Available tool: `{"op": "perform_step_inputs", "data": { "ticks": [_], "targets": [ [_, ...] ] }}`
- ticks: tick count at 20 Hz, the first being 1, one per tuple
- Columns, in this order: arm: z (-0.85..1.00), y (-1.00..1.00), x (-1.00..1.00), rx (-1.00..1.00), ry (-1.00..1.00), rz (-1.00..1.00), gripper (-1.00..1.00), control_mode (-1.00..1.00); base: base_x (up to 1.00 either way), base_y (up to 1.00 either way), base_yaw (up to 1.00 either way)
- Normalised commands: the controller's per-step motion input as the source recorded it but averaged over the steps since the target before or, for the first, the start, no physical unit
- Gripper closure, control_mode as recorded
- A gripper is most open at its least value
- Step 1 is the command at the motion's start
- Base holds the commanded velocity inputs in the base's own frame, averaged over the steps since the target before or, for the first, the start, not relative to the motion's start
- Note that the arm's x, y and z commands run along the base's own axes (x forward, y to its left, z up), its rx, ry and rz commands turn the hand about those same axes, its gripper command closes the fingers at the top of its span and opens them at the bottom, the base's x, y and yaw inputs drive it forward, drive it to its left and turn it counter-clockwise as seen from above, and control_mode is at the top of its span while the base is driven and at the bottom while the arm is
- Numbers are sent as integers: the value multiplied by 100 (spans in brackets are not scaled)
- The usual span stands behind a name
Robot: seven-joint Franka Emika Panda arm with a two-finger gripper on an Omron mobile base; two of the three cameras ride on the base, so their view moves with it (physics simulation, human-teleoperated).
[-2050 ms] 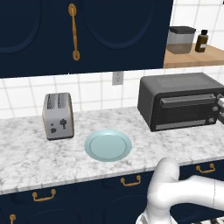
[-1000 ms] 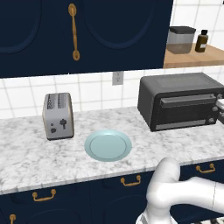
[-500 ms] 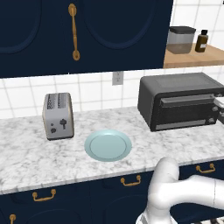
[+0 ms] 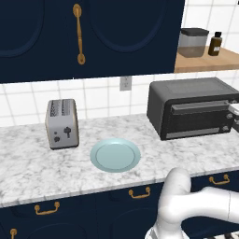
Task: Pick up the kebab skewer and baguette bread, and place them inside the toaster oven. Close the toaster oven door and start by setting the timer.
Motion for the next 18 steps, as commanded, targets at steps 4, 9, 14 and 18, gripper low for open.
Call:
{"op": "perform_step_inputs", "data": {
  "ticks": [4,9,14,18],
  "targets": [
    [-3,-29,0,0,-4,0,-100,-100,0,0,0],
    [-4,-27,0,0,-4,0,-100,-100,0,0,0],
    [0,-12,0,0,-3,0,-100,-100,0,0,0],
    [0,-1,0,0,-1,-2,100,-100,0,0,0]
  ]
}}
